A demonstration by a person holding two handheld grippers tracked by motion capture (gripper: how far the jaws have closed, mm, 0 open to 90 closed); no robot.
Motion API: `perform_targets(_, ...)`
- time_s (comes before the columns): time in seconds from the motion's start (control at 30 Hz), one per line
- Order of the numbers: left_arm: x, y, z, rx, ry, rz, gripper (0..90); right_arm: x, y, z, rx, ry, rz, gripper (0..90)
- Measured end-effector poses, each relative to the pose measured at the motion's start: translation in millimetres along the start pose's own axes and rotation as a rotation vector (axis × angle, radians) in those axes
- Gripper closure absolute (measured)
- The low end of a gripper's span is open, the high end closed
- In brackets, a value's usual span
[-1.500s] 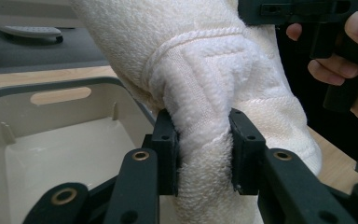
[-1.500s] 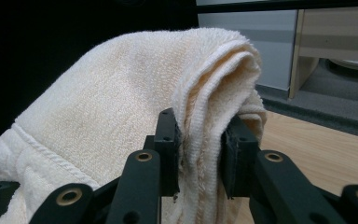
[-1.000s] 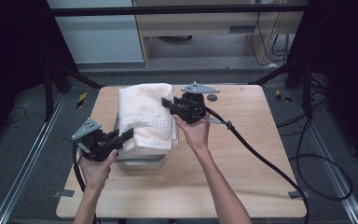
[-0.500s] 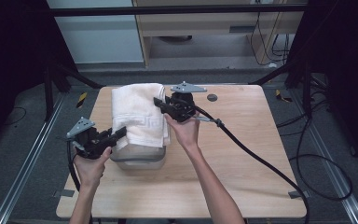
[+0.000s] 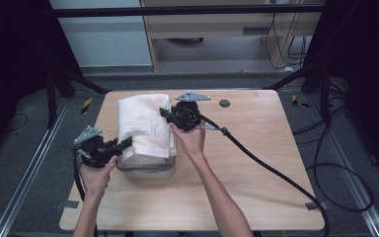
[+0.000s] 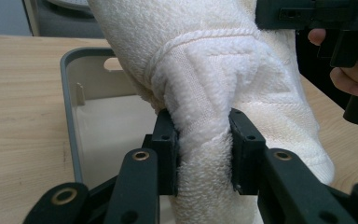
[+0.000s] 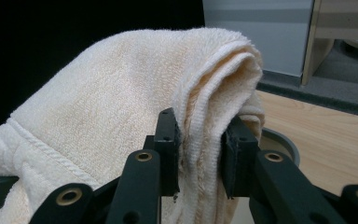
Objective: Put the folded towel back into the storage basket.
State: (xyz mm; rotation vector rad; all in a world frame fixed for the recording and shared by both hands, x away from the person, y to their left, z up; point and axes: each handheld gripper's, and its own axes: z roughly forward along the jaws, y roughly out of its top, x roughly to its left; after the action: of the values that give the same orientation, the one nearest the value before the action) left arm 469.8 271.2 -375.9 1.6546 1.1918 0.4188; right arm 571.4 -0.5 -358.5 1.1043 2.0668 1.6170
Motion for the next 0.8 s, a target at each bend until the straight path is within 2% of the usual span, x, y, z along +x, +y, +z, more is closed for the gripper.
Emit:
perform_targets(0.63, 17.0, -14.0, 12.3, 0.084, 0.032, 0.001, 67.1, -1.1, -22.4, 23.4, 0.079, -0.018, 0.011, 71.4)
perform_targets(0.8, 19.2, -19.1, 18.7, 0.105, 0.043, 0.002, 67.1, -1.2, -28.5, 28.1, 0.099, -0.037, -0.002, 71.4)
